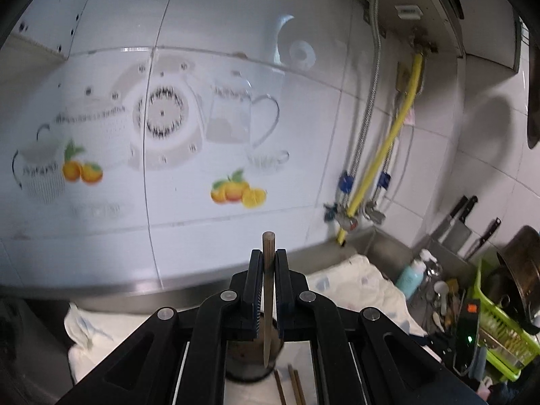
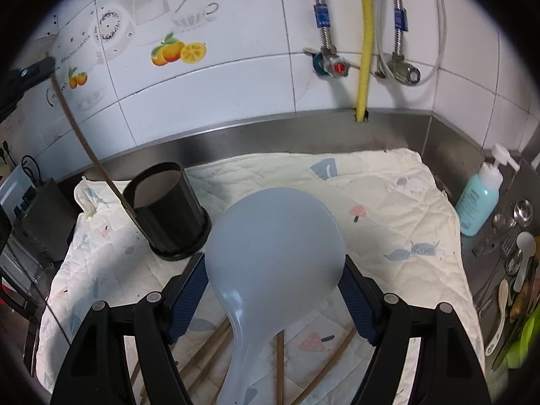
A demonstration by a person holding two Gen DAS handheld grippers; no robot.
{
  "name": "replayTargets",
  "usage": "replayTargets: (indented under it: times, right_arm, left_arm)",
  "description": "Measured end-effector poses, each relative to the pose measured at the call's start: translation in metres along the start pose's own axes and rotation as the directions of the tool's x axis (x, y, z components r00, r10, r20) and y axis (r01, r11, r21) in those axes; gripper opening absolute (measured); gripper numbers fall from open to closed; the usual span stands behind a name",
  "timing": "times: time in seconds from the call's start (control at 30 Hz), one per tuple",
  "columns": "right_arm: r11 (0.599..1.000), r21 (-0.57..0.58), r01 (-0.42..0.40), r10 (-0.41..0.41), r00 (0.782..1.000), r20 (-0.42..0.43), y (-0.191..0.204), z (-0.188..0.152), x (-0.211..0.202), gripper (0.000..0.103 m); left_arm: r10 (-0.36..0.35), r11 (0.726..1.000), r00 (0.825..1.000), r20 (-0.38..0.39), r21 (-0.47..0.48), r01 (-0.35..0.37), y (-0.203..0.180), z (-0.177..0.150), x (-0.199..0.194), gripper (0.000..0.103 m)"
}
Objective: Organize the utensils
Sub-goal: 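Lower the rice paddle into the black holder and open the right tool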
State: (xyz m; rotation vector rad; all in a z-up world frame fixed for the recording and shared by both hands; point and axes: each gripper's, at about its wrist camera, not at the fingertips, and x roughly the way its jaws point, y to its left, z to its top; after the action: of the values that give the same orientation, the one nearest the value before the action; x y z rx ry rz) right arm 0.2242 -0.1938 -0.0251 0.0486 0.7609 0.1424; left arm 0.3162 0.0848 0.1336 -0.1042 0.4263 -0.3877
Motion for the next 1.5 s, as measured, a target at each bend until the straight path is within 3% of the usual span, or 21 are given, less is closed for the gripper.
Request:
replayTargets:
  times: [0.27, 0.7, 0.93, 1.2, 1.5]
  right_arm:
    - [0.999, -0.02, -0.05, 0.051, 0.998, 0.049, 0.008, 0.03, -0.016, 0.083]
    - [0.99, -0.031, -0.139, 0.142, 0.966, 0.215, 0.038, 0.107, -0.021, 0.083]
    - [0.986, -0.018, -0.164, 0.162, 0.942, 0.294, 0.064, 0.136, 0.0, 0.084]
    - [0.987, -0.02, -0.16, 0.16, 0.95, 0.268, 0.087, 0.138, 0.041, 0.084]
    - [0.988, -0.108, -0.106, 0.122, 0.981, 0.149, 0.101, 0.118, 0.079, 0.084]
  left_arm:
    - [0.032, 0.999, 0.999, 0.024, -0.016, -0.032, 0.017, 0.021, 0.019, 0.006]
    - [0.069, 0.996, 0.996, -0.065, -0.052, -0.072, 0.05, -0.014, 0.065, 0.006]
    - [0.095, 0.992, 0.982, -0.165, -0.071, -0.108, 0.065, -0.044, 0.094, 0.006]
    - [0.109, 0.988, 0.978, -0.177, -0.09, -0.127, 0.077, -0.05, 0.107, 0.008]
    - [0.099, 0.987, 0.968, -0.229, -0.1, -0.124, 0.08, -0.048, 0.119, 0.009]
